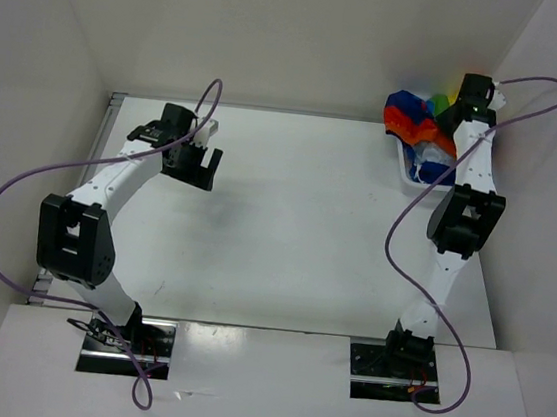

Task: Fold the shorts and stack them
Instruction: Grab the shorts from the pile, then move the shorts to the center of the board

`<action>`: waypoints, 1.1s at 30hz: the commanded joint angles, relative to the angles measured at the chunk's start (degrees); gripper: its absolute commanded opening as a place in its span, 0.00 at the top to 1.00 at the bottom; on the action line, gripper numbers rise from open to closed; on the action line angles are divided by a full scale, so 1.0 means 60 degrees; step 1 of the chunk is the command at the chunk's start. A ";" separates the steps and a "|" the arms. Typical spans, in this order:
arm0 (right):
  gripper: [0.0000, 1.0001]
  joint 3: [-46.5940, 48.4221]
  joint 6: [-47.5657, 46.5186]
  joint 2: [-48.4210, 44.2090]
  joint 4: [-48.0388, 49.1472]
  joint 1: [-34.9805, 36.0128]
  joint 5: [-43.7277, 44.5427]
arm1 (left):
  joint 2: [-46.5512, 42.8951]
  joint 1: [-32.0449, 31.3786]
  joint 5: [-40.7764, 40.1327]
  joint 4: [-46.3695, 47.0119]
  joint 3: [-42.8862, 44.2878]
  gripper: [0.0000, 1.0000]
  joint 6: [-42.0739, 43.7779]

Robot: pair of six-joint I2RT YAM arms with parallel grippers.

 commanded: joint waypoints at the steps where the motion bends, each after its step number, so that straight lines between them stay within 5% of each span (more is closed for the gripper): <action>1: 1.00 0.1181 -0.0186 -0.1909 0.0380 0.0663 0.0080 | 0.0121 -0.0043 0.0079 -0.0051 0.0516 0.01 0.0031; 13: 1.00 0.5224 -0.0582 -0.3433 0.1082 0.2992 -0.3168 | -0.0083 0.0498 0.1046 -0.0285 0.2039 0.01 0.0031; 18: 1.00 0.4218 -0.0245 -0.4369 0.1436 0.4149 -0.4591 | -0.0304 0.1929 0.1133 -0.0767 0.2713 0.01 0.0031; 21: 1.00 0.2230 -0.0652 -0.5143 0.1318 0.5028 -0.4930 | -0.0786 0.2781 0.1235 -0.0768 0.2918 0.01 0.0031; 23: 0.85 -0.0624 -0.0787 -0.5702 0.1639 0.5380 -0.4535 | -0.1094 0.3558 0.1236 -0.0768 0.3035 0.01 0.0031; 26: 0.10 -0.3020 -0.0874 -0.5824 0.1658 0.5382 -0.3764 | -0.1198 0.3853 0.1236 -0.0768 0.3036 0.01 0.0031; 27: 0.02 -0.3022 -0.0962 -0.5575 0.1235 0.5382 -0.3511 | -0.1198 0.3853 0.1367 -0.0768 0.2949 0.01 0.0031; 31: 0.01 -0.3590 -0.1154 -0.5629 0.0731 0.5382 -0.2602 | -0.1402 0.3853 0.1967 -0.0403 0.2262 0.01 0.0031; 33: 0.14 -0.4336 -0.1022 -0.6522 0.1256 0.5382 -0.2485 | -0.1622 0.3853 0.2187 -0.0052 0.1562 0.01 0.0031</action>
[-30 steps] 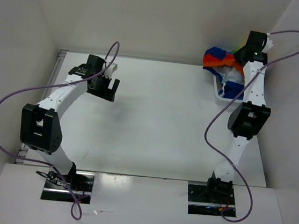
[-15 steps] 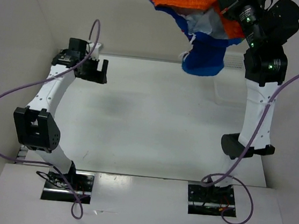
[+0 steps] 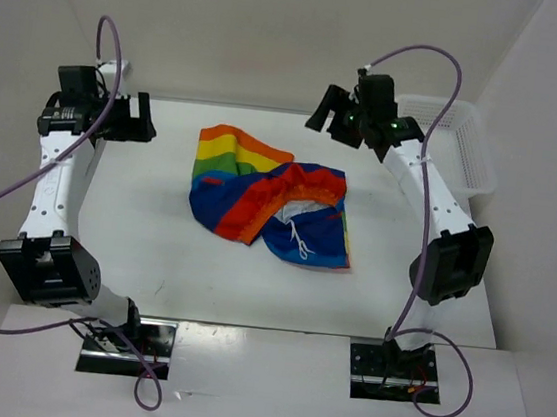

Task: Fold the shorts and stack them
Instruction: Move the shorts to the center of the board, then flatten the shorts out

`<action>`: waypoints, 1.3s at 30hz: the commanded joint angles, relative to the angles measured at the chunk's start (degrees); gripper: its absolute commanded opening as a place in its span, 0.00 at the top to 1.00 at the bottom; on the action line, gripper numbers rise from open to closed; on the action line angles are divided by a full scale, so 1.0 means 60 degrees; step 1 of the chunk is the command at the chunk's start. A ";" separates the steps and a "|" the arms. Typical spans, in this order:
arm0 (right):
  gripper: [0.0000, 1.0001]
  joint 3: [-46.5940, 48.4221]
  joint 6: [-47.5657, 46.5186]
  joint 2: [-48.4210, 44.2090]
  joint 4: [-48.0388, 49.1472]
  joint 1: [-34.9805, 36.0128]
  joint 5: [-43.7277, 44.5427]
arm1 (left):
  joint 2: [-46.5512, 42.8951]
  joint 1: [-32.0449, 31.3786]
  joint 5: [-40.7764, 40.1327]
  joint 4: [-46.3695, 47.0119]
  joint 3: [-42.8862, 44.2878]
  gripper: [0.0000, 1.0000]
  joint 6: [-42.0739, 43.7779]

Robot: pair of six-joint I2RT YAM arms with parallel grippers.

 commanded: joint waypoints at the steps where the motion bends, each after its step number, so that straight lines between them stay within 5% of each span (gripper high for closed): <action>1: 0.19 -0.0960 0.0016 -0.1770 0.0367 -0.0031 0.0635 | -0.0514 -0.0026 0.0796 0.0615 -0.0955 0.01 0.0035; 7: 0.42 -0.4054 0.0763 -0.3119 0.0644 0.1340 0.0283 | -0.0489 0.0062 0.1968 0.1700 -0.2480 0.01 0.0035; 13: 0.28 -0.6020 0.1336 -0.2917 0.1115 0.2824 -0.0549 | 0.0726 -0.0334 0.2321 0.2008 -0.3505 0.01 0.0035; 17: 0.29 -0.5919 0.0838 -0.1936 0.1232 0.3803 -0.0845 | 0.1196 -0.0510 0.2890 0.3062 -0.4517 0.03 0.0035; 27: 0.35 -0.5904 0.1087 0.0159 0.2535 0.4348 -0.1445 | 0.3422 -0.1550 0.3067 0.3838 -0.3829 0.11 0.0035; 30: 0.24 -0.5685 0.1336 0.0819 0.2813 0.4348 -0.1445 | 0.3658 -0.1638 0.3170 0.4250 -0.3829 0.15 0.0035; 34: 0.28 -0.5275 0.1773 0.1318 0.2902 0.4348 -0.1066 | 0.4111 -0.1638 0.3390 0.4353 -0.3712 0.36 0.0035; 35: 0.33 -0.5274 0.1775 0.1449 0.3018 0.4348 -0.0861 | 0.4113 -0.1638 0.3477 0.4353 -0.3611 0.53 0.0035; 39: 0.39 -0.5083 0.2287 0.1772 0.3222 0.4348 -0.0421 | 0.4113 -0.1638 0.3478 0.4236 -0.3391 0.87 0.0035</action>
